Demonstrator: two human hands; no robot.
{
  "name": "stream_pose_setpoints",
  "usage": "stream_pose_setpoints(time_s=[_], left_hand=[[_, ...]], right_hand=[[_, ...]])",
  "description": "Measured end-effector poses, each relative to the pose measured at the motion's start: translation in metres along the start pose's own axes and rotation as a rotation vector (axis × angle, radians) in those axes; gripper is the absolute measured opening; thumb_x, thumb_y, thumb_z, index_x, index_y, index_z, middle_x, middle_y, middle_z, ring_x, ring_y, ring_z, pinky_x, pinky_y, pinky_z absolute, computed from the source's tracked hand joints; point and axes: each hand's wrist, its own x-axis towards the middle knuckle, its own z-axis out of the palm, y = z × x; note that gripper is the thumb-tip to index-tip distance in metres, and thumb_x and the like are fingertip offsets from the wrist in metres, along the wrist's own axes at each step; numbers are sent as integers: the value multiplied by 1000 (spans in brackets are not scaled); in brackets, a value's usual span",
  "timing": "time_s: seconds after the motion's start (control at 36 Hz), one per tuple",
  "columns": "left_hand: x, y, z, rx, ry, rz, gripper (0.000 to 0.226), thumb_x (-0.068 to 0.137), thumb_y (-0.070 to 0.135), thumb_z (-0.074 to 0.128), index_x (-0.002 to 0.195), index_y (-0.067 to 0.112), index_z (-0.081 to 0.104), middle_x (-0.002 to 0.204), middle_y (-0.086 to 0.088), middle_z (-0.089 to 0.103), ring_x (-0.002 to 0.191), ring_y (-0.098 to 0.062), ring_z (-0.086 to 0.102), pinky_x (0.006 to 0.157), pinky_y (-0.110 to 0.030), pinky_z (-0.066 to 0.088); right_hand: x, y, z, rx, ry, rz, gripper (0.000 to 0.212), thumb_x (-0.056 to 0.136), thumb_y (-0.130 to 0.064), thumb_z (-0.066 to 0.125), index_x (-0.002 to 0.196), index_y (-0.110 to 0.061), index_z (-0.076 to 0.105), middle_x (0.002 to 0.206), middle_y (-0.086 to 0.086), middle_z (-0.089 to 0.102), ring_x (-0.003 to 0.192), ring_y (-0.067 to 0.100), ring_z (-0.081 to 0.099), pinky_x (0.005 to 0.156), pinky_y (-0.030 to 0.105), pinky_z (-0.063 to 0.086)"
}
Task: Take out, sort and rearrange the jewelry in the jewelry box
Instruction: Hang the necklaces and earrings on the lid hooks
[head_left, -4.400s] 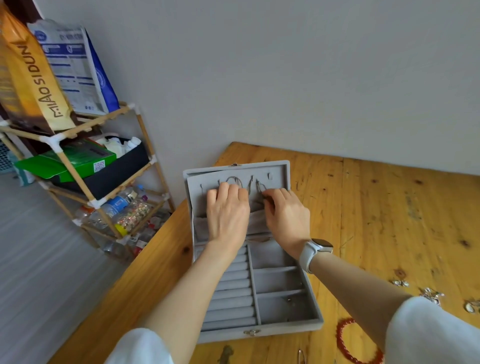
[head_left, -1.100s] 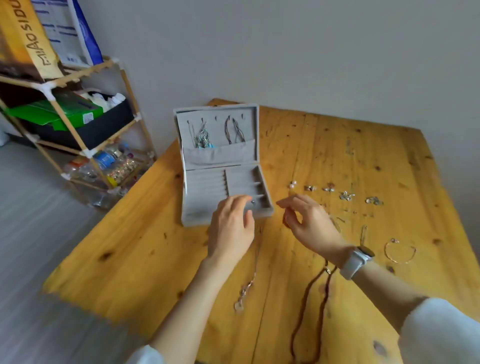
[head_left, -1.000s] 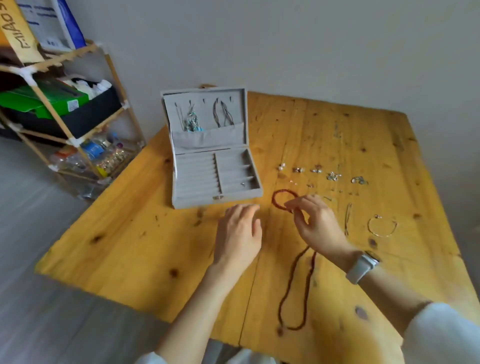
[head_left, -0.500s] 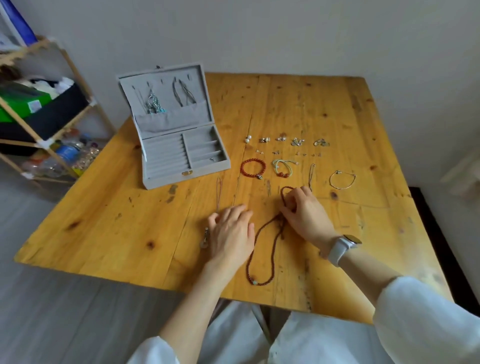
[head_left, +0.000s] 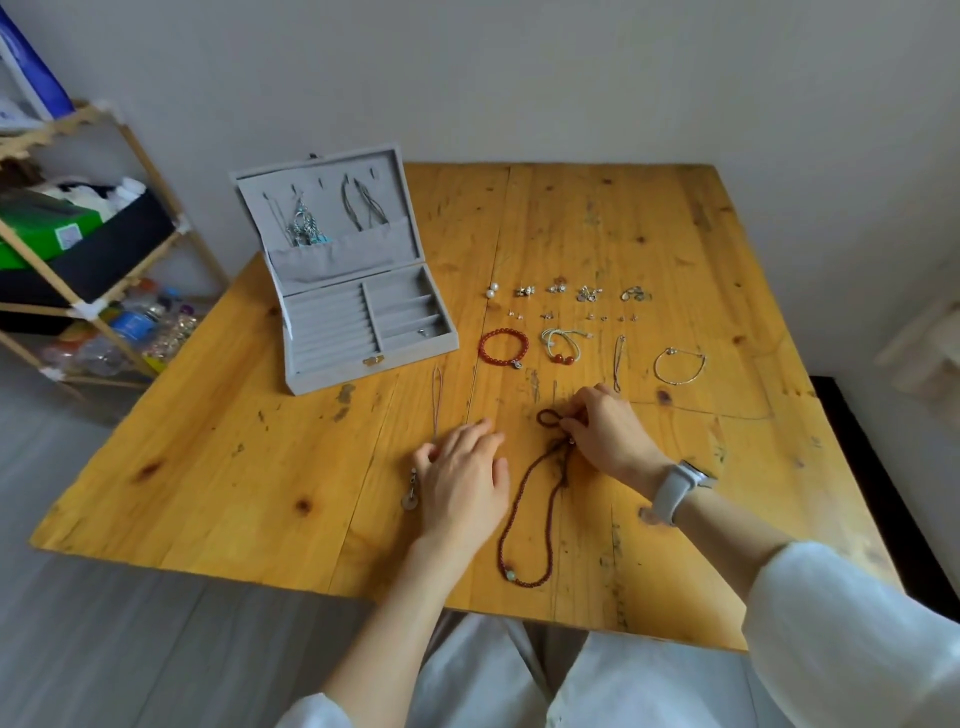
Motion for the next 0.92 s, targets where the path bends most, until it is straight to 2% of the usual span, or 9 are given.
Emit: stream_pose_setpoints(time_s=[0.11,0.22,0.36,0.5,0.58,0.72,0.78,0.83,0.92], left_hand=[[0,-1,0,-9,-24,-10,34,94,30,42,128,29,51,144,13,39,133,-3,28,106,-36,14],[1,0,2,-18,1,-12,33,94,29,44,126,28,53,142,12,41,133,-4,31,105,-36,15],[0,0,3,-26,27,-4,32,93,27,46,123,26,55,140,10,44,131,-5,34,103,-37,18],[1,0,3,-28,32,-6,31,93,27,47,122,26,56,140,10,45,131,-6,34,102,-37,17],[1,0,4,-22,34,-8,31,92,27,47,122,26,56,139,11,45,130,-5,35,102,-36,16],[5,1,-2,-54,6,-46,33,92,33,47,124,28,54,138,13,45,127,-5,37,102,-34,17],[11,2,-11,-189,-74,-95,41,91,37,50,131,29,46,139,13,43,128,-8,36,104,-34,20],[16,6,-26,-566,-249,-160,63,86,38,60,140,32,30,144,9,35,132,-11,31,107,-35,22],[24,14,-47,-959,-353,-75,92,73,43,71,145,38,13,151,11,23,133,-2,26,110,-36,21]], right_hand=[[1,8,-12,109,89,43,25,93,-12,46,114,-3,54,105,11,47,90,20,46,78,25,37],[0,17,-13,78,39,60,25,92,-14,49,114,-4,57,109,12,49,97,25,51,81,24,40],[8,9,-4,-1,13,124,25,89,-27,56,103,-6,58,99,7,50,85,22,49,71,28,42],[13,5,-1,-126,-20,105,19,90,-17,48,95,-2,59,98,16,58,83,30,54,66,32,45],[14,2,-14,7,-106,100,21,93,-14,43,95,1,58,87,12,58,74,24,52,55,26,41],[10,-15,-49,290,-243,-49,13,94,-9,42,85,-11,52,82,5,62,65,13,50,55,19,42],[9,-30,-63,359,-321,-112,17,93,-7,43,79,-12,50,73,1,61,59,11,48,52,18,41],[8,-47,-76,420,-379,-163,18,93,-6,44,78,-12,50,69,2,58,56,11,46,50,18,40],[11,-74,-94,505,-457,-249,15,94,-5,45,80,-8,51,68,4,55,53,10,44,49,18,38]])
